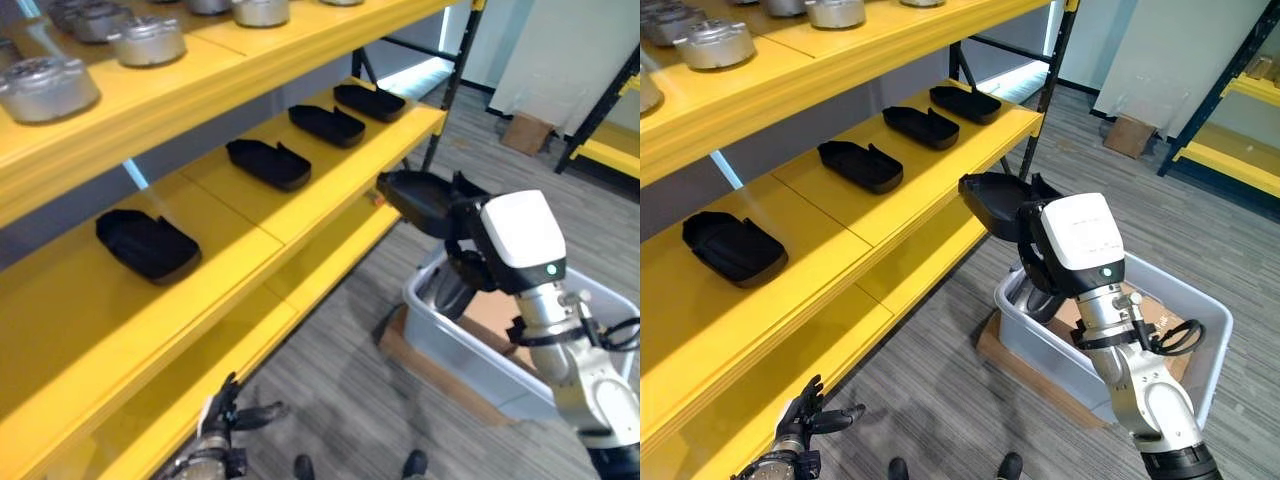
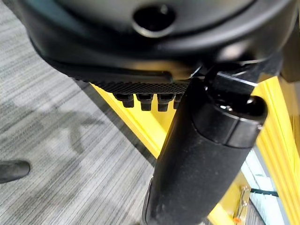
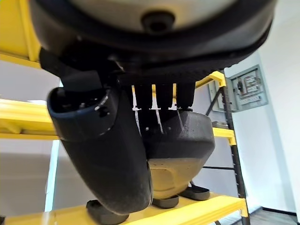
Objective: Move parts from the plastic box to the shelf.
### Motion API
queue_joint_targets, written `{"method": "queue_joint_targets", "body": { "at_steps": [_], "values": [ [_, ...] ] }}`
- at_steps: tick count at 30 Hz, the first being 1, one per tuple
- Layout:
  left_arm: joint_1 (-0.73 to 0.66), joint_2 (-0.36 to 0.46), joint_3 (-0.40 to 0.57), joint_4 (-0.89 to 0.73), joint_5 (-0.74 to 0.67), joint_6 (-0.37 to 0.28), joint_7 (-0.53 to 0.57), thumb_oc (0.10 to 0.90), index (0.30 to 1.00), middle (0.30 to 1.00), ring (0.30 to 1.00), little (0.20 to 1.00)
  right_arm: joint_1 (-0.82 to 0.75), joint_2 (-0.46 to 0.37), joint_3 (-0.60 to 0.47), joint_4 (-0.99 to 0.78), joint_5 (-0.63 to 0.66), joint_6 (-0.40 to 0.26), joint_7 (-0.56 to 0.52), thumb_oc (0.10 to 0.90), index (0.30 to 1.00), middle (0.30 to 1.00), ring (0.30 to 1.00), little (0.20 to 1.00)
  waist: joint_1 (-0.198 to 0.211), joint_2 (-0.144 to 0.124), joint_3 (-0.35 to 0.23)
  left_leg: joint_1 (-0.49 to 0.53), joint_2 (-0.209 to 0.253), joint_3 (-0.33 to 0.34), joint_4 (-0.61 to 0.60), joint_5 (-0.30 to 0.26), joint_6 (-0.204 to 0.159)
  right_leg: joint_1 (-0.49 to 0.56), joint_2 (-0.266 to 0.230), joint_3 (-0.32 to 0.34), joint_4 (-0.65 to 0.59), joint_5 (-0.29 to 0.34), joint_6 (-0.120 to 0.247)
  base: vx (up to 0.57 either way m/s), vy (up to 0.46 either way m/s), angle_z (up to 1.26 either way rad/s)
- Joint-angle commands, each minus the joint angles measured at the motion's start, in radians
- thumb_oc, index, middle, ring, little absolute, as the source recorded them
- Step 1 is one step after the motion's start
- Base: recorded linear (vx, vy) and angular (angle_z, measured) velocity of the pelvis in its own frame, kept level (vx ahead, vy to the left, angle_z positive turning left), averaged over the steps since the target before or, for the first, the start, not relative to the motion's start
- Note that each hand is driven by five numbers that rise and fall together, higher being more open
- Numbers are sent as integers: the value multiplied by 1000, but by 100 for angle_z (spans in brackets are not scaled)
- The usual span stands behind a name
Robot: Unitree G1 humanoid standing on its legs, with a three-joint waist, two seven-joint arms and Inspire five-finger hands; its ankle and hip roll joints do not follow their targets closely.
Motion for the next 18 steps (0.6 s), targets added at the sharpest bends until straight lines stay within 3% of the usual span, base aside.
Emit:
{"method": "queue_joint_targets", "body": {
  "at_steps": [1,4,6,7,9,10,11,13,14,15,16,17,18],
  "values": [
    [-54,25,17,-71,60,-73,-1,900,1000,1000,1000,1000,-244,-42,-30,-126,-32,2,-81,400,300,300,300,300,28,14,-63,49,-11,-56,-3,-98,29,-26,-87,-2,48,128,125,-21,134,9],
    [-60,36,8,-77,66,-72,-3,900,1000,1000,1000,1000,-265,-41,-14,-132,-42,1,-77,400,300,300,300,300,29,17,-50,60,-14,-60,-3,-98,41,-38,-100,0,115,113,122,-16,113,12],
    [-66,45,-1,-82,65,-72,-3,900,1000,1000,1000,1000,-279,-45,-3,-133,-46,-1,-75,400,300,300,300,300,20,21,-38,68,-12,-65,-3,-98,46,-49,-98,37,170,106,116,-44,81,14],
    [-76,52,-9,-84,61,-75,2,900,1000,1000,1000,1000,-298,-52,7,-137,-47,-5,-77,400,300,300,300,300,3,21,-20,62,-11,-59,-3,-76,54,-82,-70,98,214,82,84,-110,83,13],
    [-81,57,-15,-81,50,-76,10,900,1000,1000,1000,1000,-315,-61,20,-136,-40,-15,-72,400,300,300,300,300,-20,32,-19,58,3,-72,-3,-59,56,-121,71,221,267,-44,28,-60,39,13],
    [-82,57,-15,-81,50,-76,10,900,1000,1000,1000,1000,-316,-61,20,-136,-40,-15,-72,400,300,300,300,300,-17,32,-21,56,3,-69,-3,-59,56,-127,72,225,269,-45,27,50,-8,26],
    [-75,53,-19,-70,46,-74,10,900,1000,1000,1000,1000,-308,-64,17,-143,-19,-29,-74,400,300,300,300,300,-35,31,-29,54,1,-92,-3,-50,55,-126,212,302,289,-150,-13,53,-8,25],
    [-67,51,-17,-67,52,-69,7,900,1000,1000,1000,1000,-307,-71,11,-162,-3,-43,-84,400,300,300,300,300,-43,26,-46,36,-9,-112,-3,-44,51,-126,305,355,272,-197,-37,29,-34,16],
    [-67,50,-17,-67,53,-69,6,900,1000,1000,1000,1000,-307,-71,10,-162,-3,-43,-84,400,300,300,300,300,-43,26,-48,32,-8,-111,-3,-40,51,-128,305,355,268,-192,-39,-10,-41,51],
    [-65,49,-17,-65,54,-69,7,900,1000,1000,1000,1000,-308,-75,9,-169,3,-48,-88,400,300,300,300,300,-49,25,-55,24,-13,-120,-3,-38,48,-121,326,385,237,-197,-46,-11,-39,64],
    [-69,47,-22,-62,54,-69,8,900,1000,1000,1000,1000,-309,-83,4,-181,6,-55,-94,400,300,300,300,300,-62,27,-62,15,-17,-136,-3,-31,44,-121,352,456,197,-196,-53,17,-103,50],
    [-68,42,-25,-63,52,-71,9,900,1000,1000,1000,1000,-305,-81,-4,-184,19,-53,-97,400,300,300,300,300,-67,27,-72,8,-19,-151,-3,-22,36,-102,357,498,143,-170,-56,21,-90,30],
    [-67,42,-26,-63,52,-71,10,900,1000,1000,1000,1000,-303,-82,-5,-186,19,-53,-96,400,300,300,300,300,-65,27,-73,7,-18,-150,-3,-22,36,-97,358,499,132,-162,-56,47,-131,52]
  ]
}}
